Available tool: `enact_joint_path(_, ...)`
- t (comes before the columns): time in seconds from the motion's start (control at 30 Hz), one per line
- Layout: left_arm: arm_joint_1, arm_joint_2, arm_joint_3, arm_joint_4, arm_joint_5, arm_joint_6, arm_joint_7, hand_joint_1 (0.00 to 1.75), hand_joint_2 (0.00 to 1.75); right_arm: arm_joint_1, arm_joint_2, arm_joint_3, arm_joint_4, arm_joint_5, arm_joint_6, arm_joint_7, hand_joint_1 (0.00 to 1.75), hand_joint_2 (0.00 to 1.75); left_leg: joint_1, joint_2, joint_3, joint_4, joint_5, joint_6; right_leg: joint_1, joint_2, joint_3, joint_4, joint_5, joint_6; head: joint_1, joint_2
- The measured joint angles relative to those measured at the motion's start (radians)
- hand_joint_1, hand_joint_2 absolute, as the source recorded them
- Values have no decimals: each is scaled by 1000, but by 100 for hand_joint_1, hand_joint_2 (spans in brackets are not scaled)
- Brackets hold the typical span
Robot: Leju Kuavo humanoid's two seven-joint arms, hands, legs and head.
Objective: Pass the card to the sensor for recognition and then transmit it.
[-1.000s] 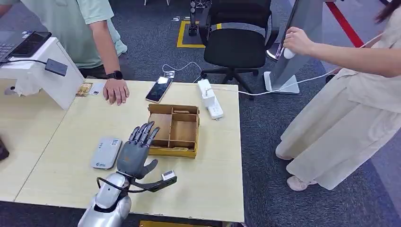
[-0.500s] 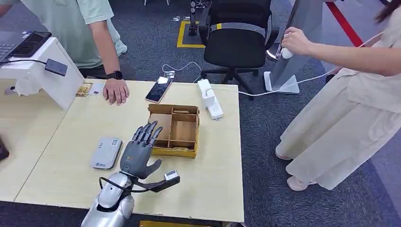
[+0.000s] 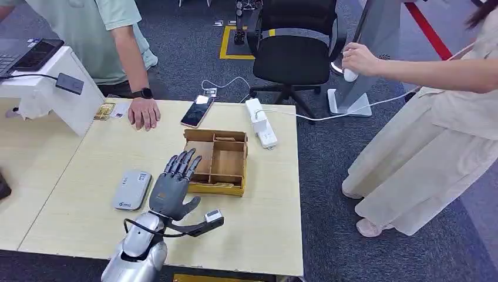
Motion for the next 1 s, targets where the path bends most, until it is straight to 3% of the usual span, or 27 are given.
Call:
enact_joint_path(0.13, -5, 14, -3, 4, -22, 9, 48, 0, 175, 0, 0, 0, 1, 0, -3, 0, 0, 0, 0, 0, 0, 0, 0, 0, 0, 0, 0, 0, 0, 0, 0, 0)
enact_joint_path(1.0, 2, 35, 40, 19, -29, 3, 67, 0, 175, 3, 0, -6, 1, 0, -5, 0, 0, 0, 0, 0, 0, 0, 0, 0, 0, 0, 0, 0, 0, 0, 0, 0)
